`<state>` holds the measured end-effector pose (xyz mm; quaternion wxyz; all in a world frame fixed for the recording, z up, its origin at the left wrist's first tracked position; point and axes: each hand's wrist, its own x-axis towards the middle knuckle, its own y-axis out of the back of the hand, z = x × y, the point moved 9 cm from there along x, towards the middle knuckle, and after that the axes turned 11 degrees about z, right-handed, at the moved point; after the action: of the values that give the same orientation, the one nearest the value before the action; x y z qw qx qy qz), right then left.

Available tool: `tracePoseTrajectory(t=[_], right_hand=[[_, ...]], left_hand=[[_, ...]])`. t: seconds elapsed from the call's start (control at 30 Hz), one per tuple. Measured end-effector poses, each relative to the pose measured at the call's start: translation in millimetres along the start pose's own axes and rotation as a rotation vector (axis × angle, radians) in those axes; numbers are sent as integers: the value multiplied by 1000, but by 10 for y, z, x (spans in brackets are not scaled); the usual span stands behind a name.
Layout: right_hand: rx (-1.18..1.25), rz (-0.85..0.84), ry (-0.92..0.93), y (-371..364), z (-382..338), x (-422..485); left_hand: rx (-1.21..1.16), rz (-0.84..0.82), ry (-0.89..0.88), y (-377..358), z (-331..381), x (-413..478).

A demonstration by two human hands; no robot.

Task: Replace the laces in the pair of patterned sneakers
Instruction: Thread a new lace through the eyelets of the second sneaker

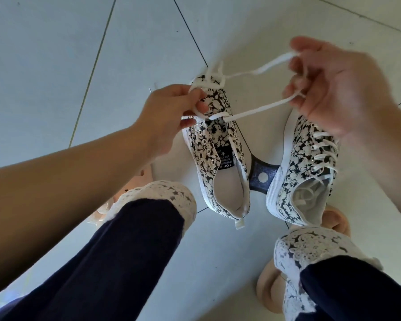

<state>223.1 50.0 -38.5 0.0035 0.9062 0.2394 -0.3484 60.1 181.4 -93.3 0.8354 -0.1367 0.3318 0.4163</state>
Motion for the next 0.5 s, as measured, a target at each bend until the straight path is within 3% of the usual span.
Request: tracePoseTrajectory(t=[0.1, 0.23, 0.33, 0.5], right_hand=[[-167, 42, 48, 180, -172, 25], [-546, -321, -20, -110, 115, -204], [-726, -555, 32, -391, 342, -468], [-753, -649, 144, -591, 364, -542]], left_hand=[[-116, 46, 117, 143, -120, 10], [-272, 17, 186, 103, -59, -5], [-145, -90, 119, -75, 35, -70], [47, -342, 120, -346, -31, -186]])
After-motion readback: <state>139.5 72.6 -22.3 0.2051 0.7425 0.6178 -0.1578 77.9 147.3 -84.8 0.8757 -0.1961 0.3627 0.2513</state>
